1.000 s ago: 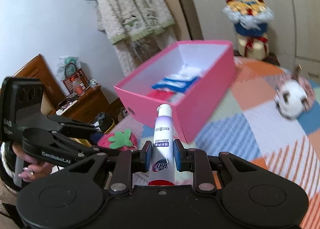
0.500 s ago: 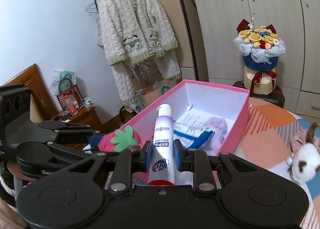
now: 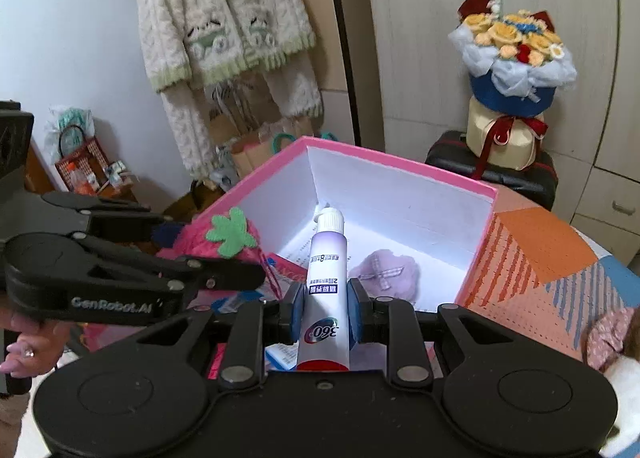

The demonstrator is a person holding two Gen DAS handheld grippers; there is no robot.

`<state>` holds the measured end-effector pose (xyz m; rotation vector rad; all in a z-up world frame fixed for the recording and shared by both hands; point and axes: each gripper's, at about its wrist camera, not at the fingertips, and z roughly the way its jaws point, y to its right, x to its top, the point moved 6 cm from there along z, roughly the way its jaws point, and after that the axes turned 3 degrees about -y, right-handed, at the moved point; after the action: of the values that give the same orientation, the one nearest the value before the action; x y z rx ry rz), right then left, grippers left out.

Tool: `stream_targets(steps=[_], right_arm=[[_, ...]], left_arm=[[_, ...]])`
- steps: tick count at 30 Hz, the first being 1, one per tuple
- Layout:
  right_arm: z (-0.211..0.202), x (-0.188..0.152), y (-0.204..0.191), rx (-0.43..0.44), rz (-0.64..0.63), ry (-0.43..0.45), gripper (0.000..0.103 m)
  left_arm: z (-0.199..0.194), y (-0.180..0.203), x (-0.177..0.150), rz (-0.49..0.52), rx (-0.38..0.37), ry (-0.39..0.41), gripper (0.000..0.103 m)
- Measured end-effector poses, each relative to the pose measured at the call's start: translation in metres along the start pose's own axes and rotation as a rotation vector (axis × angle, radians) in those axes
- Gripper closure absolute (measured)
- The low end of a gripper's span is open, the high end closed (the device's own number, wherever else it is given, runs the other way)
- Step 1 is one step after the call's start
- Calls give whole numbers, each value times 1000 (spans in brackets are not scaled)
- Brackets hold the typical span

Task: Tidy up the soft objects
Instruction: 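Lower both items into the box and open both grippers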

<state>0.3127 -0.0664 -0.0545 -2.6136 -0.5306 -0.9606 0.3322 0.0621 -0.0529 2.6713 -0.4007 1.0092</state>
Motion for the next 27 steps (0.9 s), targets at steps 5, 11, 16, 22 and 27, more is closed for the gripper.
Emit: stream_targets(steps=[5, 11, 16, 22, 27], right_arm=[[25, 7, 10, -9, -14, -52, 75], [44, 15, 22, -66, -73, -95, 75], [33, 20, 27, -30, -43, -41, 62], [-11, 7, 26, -3, -41, 31, 58], [-62, -16, 28, -16, -41, 80, 54]], left_arm=[[13, 10, 3, 77, 13, -20, 57], [26, 13, 9, 108, 29, -44, 54], [19, 16, 8, 116, 32, -43, 27], [-27, 25, 1, 125, 18, 18, 20], [-64, 36, -9, 126, -14, 30, 20]])
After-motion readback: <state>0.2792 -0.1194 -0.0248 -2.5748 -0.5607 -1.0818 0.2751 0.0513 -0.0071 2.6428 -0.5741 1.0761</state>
